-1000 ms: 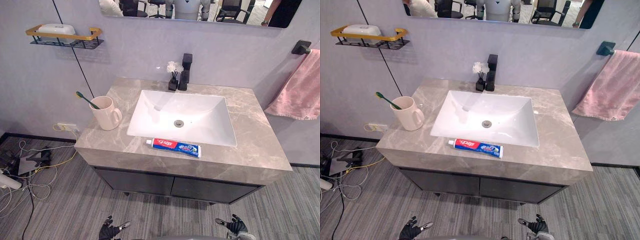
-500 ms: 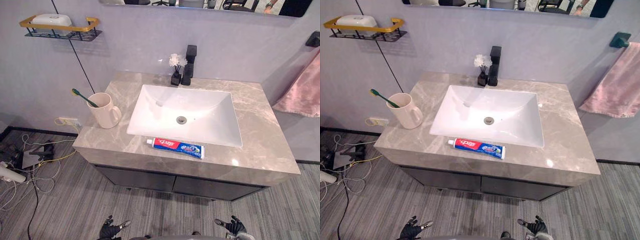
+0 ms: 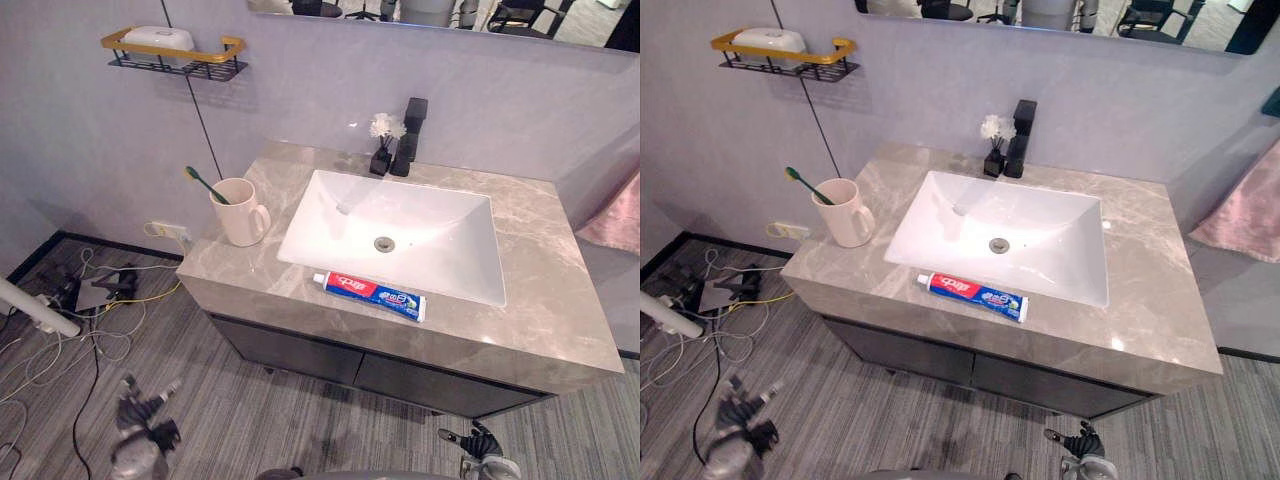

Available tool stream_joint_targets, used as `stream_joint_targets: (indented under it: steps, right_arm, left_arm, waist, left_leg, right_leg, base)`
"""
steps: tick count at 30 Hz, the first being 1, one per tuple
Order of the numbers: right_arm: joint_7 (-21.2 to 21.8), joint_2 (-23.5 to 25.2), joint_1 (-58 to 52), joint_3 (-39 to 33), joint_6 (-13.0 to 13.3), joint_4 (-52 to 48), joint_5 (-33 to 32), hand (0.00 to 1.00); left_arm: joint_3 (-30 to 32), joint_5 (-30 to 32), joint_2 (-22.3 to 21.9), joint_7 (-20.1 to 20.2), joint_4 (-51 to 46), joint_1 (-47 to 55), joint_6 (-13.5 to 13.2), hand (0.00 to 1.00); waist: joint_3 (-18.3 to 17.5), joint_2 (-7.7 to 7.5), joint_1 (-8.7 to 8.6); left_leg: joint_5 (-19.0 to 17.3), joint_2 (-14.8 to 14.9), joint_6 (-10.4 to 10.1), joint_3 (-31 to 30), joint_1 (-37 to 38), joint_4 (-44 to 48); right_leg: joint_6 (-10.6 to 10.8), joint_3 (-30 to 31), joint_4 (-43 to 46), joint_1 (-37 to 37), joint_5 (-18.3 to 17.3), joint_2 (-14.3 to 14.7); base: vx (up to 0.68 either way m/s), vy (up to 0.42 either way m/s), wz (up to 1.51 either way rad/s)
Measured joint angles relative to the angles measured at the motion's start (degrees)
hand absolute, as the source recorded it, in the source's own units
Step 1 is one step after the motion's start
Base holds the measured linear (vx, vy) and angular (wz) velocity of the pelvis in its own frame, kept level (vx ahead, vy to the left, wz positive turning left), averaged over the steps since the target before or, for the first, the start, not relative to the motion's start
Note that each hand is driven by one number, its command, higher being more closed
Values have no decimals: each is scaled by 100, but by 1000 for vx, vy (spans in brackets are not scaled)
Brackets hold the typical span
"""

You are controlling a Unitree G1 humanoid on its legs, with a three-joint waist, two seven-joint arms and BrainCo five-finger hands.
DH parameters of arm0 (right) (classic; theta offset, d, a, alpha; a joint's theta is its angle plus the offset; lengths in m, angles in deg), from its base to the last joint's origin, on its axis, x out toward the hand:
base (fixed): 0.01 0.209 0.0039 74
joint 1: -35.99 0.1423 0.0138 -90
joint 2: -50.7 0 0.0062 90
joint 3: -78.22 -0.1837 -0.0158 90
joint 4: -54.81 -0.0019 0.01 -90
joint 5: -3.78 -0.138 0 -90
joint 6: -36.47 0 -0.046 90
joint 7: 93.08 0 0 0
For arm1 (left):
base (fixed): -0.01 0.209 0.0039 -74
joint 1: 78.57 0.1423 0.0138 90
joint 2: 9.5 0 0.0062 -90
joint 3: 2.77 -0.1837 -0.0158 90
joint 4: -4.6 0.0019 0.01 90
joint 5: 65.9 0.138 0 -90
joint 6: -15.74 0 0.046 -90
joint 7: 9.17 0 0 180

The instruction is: Organize washtable

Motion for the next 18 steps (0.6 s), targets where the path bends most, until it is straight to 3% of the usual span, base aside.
stream_joint_targets:
  steps: [4,8,10,16,17,18]
  right_arm:
    - [16,2,-57,23,-2,-11,0,0]
    - [160,11,-35,35,3,-25,-16,0]
    - [190,8,-40,98,7,-25,-41,0]
    - [271,6,-100,389,19,-19,-58,0]
    - [295,-10,-95,529,20,-26,-56,0]
    - [325,-9,-64,553,20,-27,-57,0]
  left_arm:
    - [15,285,8,-188,-1254,-282,-36,0]
    - [-450,1312,171,-419,-2902,-577,-80,0]
    - [-708,1580,248,-429,-3283,-703,-88,0]
    - [-1987,2526,730,-390,-3914,-1239,-191,0]
    - [-2693,2797,947,-353,-3882,-1681,-192,0]
    - [-2930,2936,1015,-254,-3879,-1849,-199,0]
  waist:
    - [-36,60,133]
    - [-32,113,130]
    - [-33,120,125]
    - [-32,147,86]
    - [-32,146,27]
    - [-32,147,-47]
  left_leg:
    - [-1,-14,0,-93,-25,30]
    - [-36,-45,-26,-210,-172,222]
    - [-51,-42,-31,-209,-176,261]
    - [-161,41,-57,-54,-181,452]
    - [-166,57,-62,-18,-181,463]
    - [-166,57,-62,-7,-181,465]
  right_leg:
    - [-6,-110,-19,53,-3,-7]
    - [-3,-185,-7,58,-4,-33]
    - [-3,-176,1,66,-4,-31]
    - [-25,7,22,52,13,32]
    - [-47,56,8,40,32,50]
    - [-48,68,3,38,36,50]
  base:
    - [8,4,16]
    - [-26,12,14]
    - [-40,9,-2]
    - [-53,5,-15]
    - [-51,0,-14]
    - [-47,6,-13]
